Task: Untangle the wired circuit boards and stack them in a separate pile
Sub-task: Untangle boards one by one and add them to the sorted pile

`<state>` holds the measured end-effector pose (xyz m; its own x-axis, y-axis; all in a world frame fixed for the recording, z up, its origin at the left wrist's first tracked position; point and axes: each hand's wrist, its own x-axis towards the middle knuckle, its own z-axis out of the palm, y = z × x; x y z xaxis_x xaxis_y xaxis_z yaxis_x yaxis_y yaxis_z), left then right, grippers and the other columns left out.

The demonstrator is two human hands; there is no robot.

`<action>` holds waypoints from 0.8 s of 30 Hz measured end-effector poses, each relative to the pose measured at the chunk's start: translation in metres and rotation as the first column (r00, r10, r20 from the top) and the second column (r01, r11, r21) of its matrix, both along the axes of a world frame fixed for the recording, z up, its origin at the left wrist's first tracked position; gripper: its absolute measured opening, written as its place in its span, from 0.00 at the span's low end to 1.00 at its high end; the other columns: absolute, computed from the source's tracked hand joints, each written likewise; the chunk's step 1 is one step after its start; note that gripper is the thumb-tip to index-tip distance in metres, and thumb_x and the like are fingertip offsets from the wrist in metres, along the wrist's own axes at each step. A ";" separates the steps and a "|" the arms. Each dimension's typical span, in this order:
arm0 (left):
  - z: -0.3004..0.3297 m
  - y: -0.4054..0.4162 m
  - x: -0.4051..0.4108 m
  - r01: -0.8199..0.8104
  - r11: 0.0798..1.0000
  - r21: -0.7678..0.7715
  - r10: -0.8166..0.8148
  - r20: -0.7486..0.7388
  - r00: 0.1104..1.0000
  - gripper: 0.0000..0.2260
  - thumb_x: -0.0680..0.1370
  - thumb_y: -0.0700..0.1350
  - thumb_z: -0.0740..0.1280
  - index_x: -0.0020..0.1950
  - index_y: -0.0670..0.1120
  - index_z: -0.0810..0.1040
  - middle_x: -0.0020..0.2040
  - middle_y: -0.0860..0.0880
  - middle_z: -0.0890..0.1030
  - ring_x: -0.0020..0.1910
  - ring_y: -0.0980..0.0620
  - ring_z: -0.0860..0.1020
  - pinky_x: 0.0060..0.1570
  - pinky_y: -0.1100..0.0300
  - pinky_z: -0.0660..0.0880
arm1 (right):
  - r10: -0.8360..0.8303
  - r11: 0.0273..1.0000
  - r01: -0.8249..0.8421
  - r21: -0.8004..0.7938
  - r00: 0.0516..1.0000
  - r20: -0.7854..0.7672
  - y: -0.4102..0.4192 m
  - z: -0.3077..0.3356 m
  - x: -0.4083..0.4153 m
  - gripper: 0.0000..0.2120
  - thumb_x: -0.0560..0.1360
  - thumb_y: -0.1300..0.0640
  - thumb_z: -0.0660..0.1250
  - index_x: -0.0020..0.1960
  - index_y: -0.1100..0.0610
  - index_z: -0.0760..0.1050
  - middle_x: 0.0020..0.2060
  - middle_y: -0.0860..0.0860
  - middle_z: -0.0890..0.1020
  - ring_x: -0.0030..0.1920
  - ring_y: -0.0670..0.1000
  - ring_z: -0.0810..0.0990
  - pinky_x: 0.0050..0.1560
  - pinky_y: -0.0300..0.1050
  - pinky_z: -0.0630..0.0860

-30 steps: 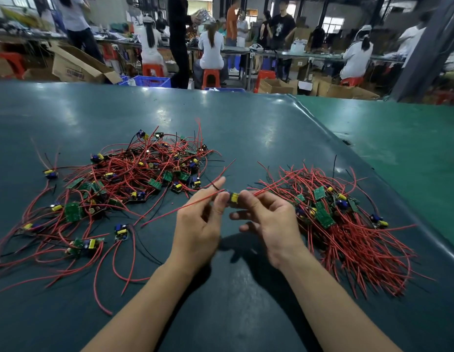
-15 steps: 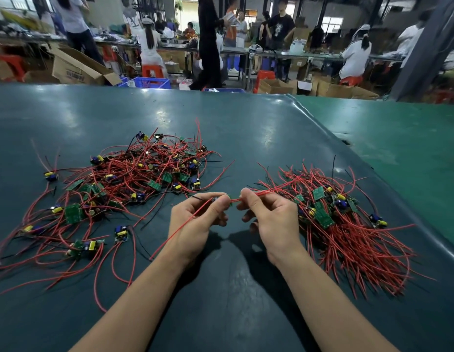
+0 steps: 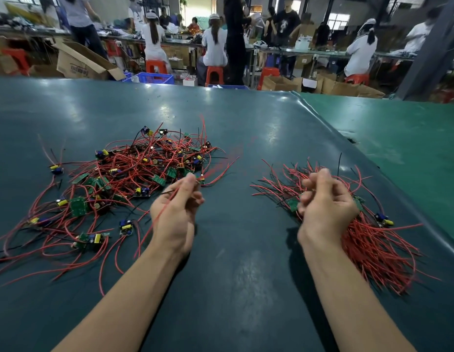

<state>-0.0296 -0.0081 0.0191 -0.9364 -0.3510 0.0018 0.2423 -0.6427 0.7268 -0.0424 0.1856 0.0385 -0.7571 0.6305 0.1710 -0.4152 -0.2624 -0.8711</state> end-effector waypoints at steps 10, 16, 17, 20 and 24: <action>0.003 0.004 0.004 0.178 0.984 -0.021 -0.177 0.029 0.984 0.06 0.67 0.48 0.70 0.38 0.46 0.83 0.32 0.52 0.80 0.30 0.58 0.75 0.34 0.66 0.74 | 0.019 0.961 -0.028 0.274 0.999 0.038 -0.021 -0.008 0.009 0.14 0.82 0.54 0.62 0.41 0.57 0.79 0.28 0.47 0.76 0.26 0.46 0.71 0.27 0.40 0.67; 0.011 0.005 0.008 0.434 0.896 0.093 -0.437 0.012 0.899 0.19 0.71 0.56 0.64 0.52 0.42 0.78 0.34 0.50 0.78 0.27 0.57 0.75 0.30 0.63 0.77 | 0.304 0.909 -0.347 0.231 0.931 0.200 -0.025 -0.013 0.011 0.12 0.80 0.54 0.65 0.41 0.56 0.81 0.25 0.47 0.73 0.24 0.44 0.69 0.22 0.36 0.63; 0.012 0.006 0.009 0.483 0.873 0.072 -0.486 0.031 0.874 0.21 0.72 0.57 0.64 0.53 0.41 0.78 0.32 0.50 0.74 0.24 0.58 0.70 0.27 0.64 0.73 | 0.414 0.863 -0.461 0.208 0.880 0.234 -0.028 -0.013 0.013 0.13 0.79 0.51 0.66 0.42 0.57 0.83 0.24 0.47 0.73 0.23 0.44 0.68 0.22 0.34 0.62; 0.013 0.010 0.015 0.569 0.809 -0.150 -0.548 0.159 0.821 0.25 0.73 0.61 0.62 0.50 0.40 0.81 0.27 0.50 0.70 0.22 0.57 0.64 0.25 0.65 0.67 | 0.673 0.669 -0.723 0.173 0.688 0.272 -0.032 -0.013 0.021 0.15 0.74 0.45 0.67 0.46 0.55 0.86 0.24 0.48 0.67 0.21 0.44 0.61 0.22 0.32 0.56; 0.015 0.013 0.020 0.523 0.646 -0.556 -0.412 0.322 0.852 0.26 0.72 0.64 0.59 0.29 0.46 0.81 0.22 0.50 0.70 0.20 0.55 0.68 0.23 0.66 0.66 | 0.709 0.613 -0.773 0.165 0.629 0.319 -0.036 -0.012 0.027 0.14 0.67 0.48 0.71 0.44 0.58 0.85 0.23 0.47 0.65 0.22 0.44 0.59 0.22 0.33 0.55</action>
<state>-0.0097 0.0045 0.0338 -0.9814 0.1602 -0.1056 -0.1147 -0.0486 0.9922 -0.0155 0.1491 0.0265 -0.9774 -0.2102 0.0220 0.0100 -0.1499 -0.9886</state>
